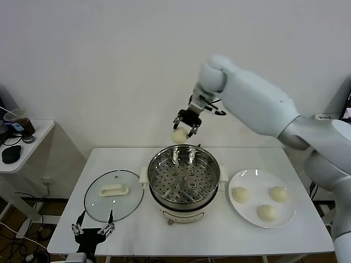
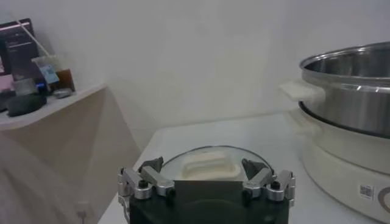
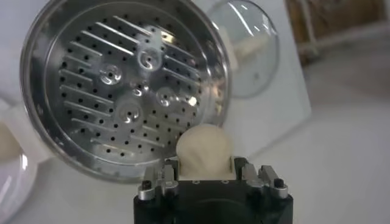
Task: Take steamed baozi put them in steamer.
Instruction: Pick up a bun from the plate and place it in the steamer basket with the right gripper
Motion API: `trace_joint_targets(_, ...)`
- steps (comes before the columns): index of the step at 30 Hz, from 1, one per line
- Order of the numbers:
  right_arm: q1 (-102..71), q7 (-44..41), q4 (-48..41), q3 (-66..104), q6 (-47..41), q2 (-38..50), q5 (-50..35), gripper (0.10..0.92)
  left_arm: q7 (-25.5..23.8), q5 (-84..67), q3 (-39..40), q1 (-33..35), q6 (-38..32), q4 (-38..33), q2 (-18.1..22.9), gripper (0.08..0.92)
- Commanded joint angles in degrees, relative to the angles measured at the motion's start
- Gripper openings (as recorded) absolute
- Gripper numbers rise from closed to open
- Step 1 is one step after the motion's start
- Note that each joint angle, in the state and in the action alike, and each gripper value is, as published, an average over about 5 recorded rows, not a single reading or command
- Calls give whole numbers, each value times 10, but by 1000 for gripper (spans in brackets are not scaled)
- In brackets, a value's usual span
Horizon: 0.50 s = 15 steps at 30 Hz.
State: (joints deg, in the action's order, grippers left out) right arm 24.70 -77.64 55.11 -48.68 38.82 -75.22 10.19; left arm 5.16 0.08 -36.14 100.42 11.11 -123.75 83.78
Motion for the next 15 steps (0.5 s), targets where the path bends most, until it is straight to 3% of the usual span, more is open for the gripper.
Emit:
trace_joint_targets(1,-20,-1,-3,-27,86,-38,67,535,1,-1,-1,1,1,-1,1,823)
trace_joint_targets(6,-59,4,-34,1,86,-41,150,535,2,-3,-1,6,2,-3,5,823)
trace_joint_targets(15,-93,4,-56,22,86,-50,158,535,0,-6,-5,2,5,-2,6,823)
